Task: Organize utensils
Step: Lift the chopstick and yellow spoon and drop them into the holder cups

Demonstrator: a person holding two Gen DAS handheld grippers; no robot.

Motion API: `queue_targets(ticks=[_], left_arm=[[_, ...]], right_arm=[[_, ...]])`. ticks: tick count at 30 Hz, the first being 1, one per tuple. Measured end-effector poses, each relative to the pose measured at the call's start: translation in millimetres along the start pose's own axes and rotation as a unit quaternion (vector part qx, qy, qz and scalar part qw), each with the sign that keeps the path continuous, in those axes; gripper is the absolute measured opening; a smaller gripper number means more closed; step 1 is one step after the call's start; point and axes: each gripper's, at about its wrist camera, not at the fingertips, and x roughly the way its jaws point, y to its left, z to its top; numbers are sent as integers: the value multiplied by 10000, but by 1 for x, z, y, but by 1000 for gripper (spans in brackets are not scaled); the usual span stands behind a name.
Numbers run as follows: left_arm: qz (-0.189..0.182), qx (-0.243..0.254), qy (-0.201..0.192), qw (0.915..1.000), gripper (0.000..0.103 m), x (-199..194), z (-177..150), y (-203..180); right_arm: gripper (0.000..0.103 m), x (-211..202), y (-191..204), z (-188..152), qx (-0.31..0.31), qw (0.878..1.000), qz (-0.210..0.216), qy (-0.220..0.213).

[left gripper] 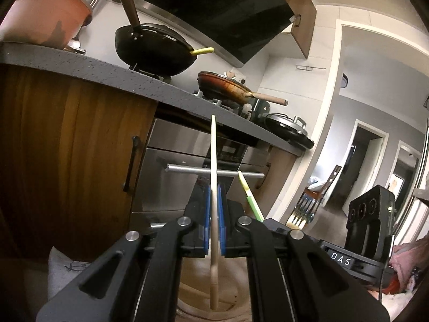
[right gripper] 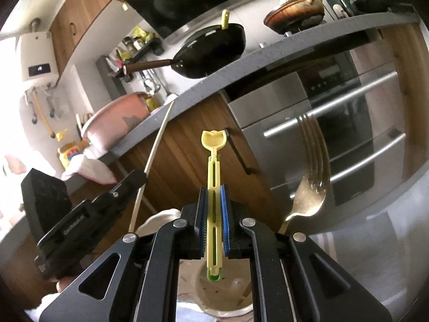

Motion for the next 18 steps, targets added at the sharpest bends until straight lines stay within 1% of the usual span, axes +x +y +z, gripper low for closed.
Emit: queue_targets(ticks=[6,10,15,18], left_arm=[[65,214,-97,9997,5,0,-8,-5],[130,434,-30,9990,5,-1,-15,-9],[139,569,53,9983,5,-7,-21,-12],[221,719,163,9970,5,-11,-25,-15]], right_arm=[[11,7,3,-10,-267,9995,-181,56],[11,3,4,-17,-465,9985,-287,69],[11,-4,3,-22,-562,9977,-361,80],[11,-9,4,-25,-667,9969,-402,80]])
